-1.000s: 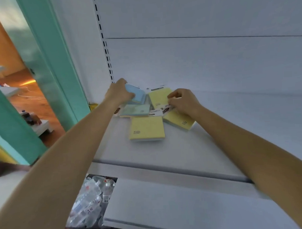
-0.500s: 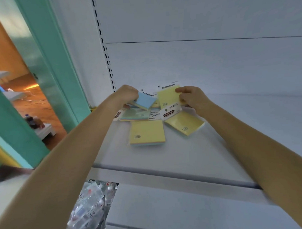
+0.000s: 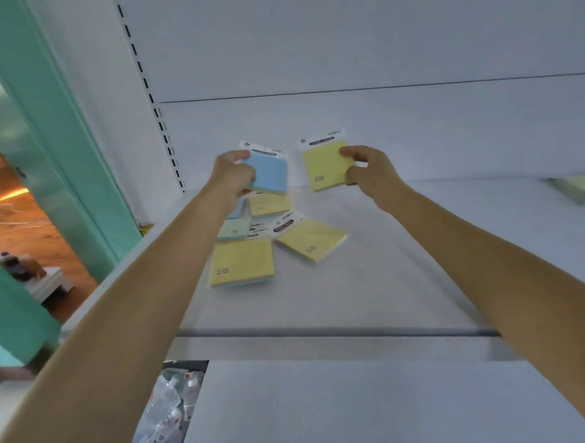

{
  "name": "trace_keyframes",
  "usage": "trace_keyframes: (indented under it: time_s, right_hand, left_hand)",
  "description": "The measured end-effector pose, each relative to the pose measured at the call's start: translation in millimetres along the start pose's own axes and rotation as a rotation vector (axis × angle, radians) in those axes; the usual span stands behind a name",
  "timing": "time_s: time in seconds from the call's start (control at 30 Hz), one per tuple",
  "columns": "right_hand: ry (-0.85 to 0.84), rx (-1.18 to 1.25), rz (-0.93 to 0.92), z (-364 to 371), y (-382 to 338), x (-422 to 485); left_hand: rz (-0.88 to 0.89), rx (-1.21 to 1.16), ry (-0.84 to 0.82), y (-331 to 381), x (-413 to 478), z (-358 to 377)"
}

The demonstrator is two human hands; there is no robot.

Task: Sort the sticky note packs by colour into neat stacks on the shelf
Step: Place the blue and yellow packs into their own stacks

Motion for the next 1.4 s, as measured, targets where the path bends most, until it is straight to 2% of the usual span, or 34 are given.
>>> trace_keyframes:
  time_s: [0.33,0.5,0.7,0.9,1.1,1.33,1.4]
  right_hand:
    - [0.161,-0.108,0.07,-212.2,63.0,-10.7]
    - [0.2,-0.216,0.067,-326.9,100.3,-23.4]
    - [0.264,-0.173,0.106,-424.5,128.5,-21.9]
    - [0.349,-0.04,0.162,-458.8,134.6,-0.3]
    - [0.347,-0.051,0.205,-445.2,139.4,33.9]
    - [0.229,-0.297,0.176,-409.4,140.6,63.7]
    - [0.247,-0.389,0.152,-407.1,145.4,66.7]
  left_hand:
    - [0.06,-0.043,-0.193,41.8,-100.7,182.0]
    - [0.043,-0.075,-0.244,53.9,-167.6,283.7]
    - [0.066,-0.107,-0.225,55.6,-217.5,366.6]
    - [0.02,-0.175,-0.103,52.5,-221.3,396.2]
    - [0.026,-0.18,-0.053,32.1,-212.1,401.8]
    - [0.022,-0.249,-0.013,32.8,-201.4,396.6]
    - [0.01,-0.247,-0.017,33.4,-201.1,397.5]
Point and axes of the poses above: each hand's wrist, its own x-axis towards the middle knuckle, its own z-axis out of the palm, y = z × x, the point moved 5 cm from there along x, towards the middle knuckle, and after that the axes turned 12 degrees about y, right-handed, at the moved point
